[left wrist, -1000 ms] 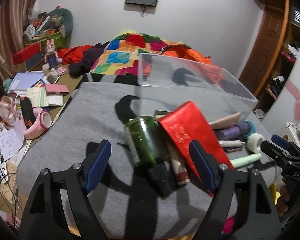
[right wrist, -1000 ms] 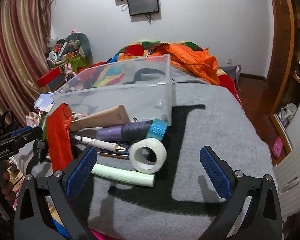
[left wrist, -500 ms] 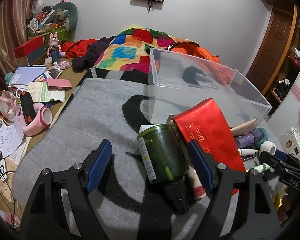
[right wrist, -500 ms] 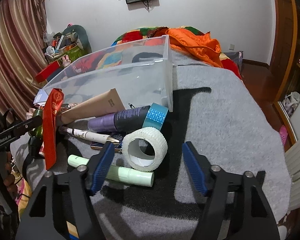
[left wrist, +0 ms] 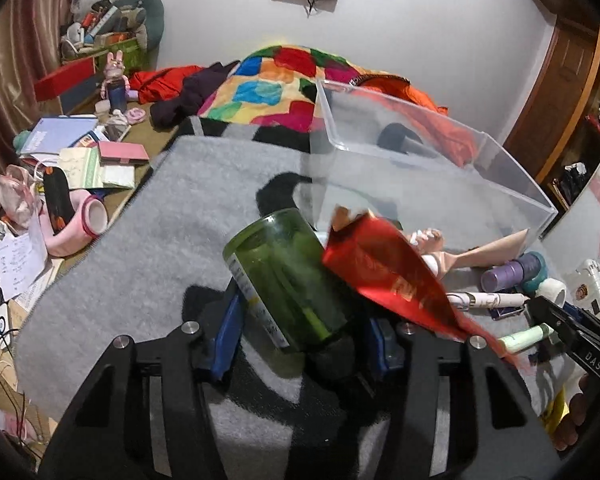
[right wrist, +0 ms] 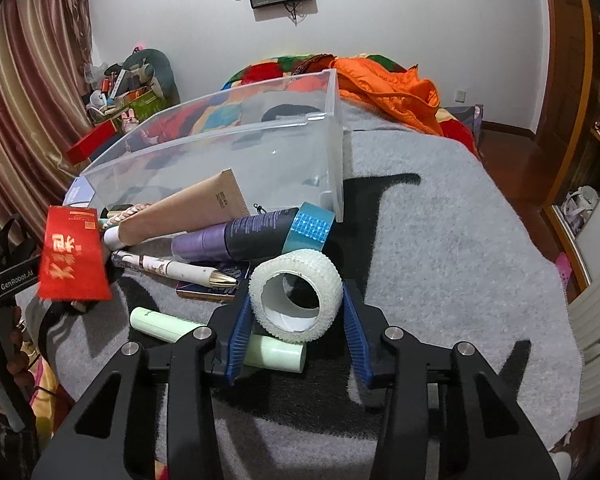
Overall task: Organize objects
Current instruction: 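Grasp and lift the green bottle with the left tool while the right tool grasps the white tape roll, then carry the bottle into the clear box and open the left tool while the right tool drops the tape there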
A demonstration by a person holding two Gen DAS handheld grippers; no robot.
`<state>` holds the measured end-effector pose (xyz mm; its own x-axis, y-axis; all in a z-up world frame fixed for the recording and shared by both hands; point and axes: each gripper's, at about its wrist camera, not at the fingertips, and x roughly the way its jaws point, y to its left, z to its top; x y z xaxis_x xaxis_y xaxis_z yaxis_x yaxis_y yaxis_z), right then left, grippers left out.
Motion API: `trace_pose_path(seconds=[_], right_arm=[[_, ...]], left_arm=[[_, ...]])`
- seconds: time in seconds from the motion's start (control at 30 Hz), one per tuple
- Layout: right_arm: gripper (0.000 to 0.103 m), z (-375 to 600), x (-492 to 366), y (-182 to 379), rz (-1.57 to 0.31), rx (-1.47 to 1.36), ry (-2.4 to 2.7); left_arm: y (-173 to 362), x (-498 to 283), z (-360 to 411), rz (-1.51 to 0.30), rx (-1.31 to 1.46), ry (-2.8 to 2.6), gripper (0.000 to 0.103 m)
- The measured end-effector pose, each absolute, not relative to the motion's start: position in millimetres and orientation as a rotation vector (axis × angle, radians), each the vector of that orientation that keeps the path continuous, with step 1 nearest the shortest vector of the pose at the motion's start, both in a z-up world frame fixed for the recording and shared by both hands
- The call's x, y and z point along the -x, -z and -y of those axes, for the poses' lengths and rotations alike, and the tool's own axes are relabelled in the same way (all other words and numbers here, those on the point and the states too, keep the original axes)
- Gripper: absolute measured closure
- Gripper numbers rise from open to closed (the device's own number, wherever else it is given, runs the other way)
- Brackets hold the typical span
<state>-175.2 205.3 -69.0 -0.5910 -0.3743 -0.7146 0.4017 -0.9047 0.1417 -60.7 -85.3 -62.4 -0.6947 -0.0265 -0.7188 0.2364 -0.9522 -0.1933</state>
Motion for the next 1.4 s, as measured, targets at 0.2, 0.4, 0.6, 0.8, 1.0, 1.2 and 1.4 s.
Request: trace_pose_path(seconds=[0.2, 0.4, 0.6, 0.8, 1.0, 1.2, 1.4], right_arm=[[0.065, -208, 175, 58, -0.048, -1.056, 2.494], [0.065, -207, 174, 42, -0.073, -1.006, 2.510], [0.065, -205, 175, 24, -0.074, -0.949, 2.518], [0.065, -201, 177, 10, -0.081, -0.894, 2.519], [0.065, -198, 185, -2, -0.050, -0.860, 2.505], [0.065, -191, 194, -14, -0.062, -0.817, 2.517], [0.065, -179, 208, -22, -0.094, -0.790, 2.523]], left_arm=[[49, 50, 86, -0.398, -1.097, 2.756, 0.053], [24, 40, 85, -0.382, -1.017, 2.806, 0.058], [-3, 32, 78, -0.336, -0.929, 2.859, 0.058], [-23, 33, 72, -0.307, -0.881, 2.905, 0.058], [-38, 42, 56, -0.270, -0.862, 2.968, 0.058], [-51, 58, 42, -0.227, -0.839, 3.016, 0.058], [-61, 82, 29, -0.166, -0.830, 3.036, 0.058]])
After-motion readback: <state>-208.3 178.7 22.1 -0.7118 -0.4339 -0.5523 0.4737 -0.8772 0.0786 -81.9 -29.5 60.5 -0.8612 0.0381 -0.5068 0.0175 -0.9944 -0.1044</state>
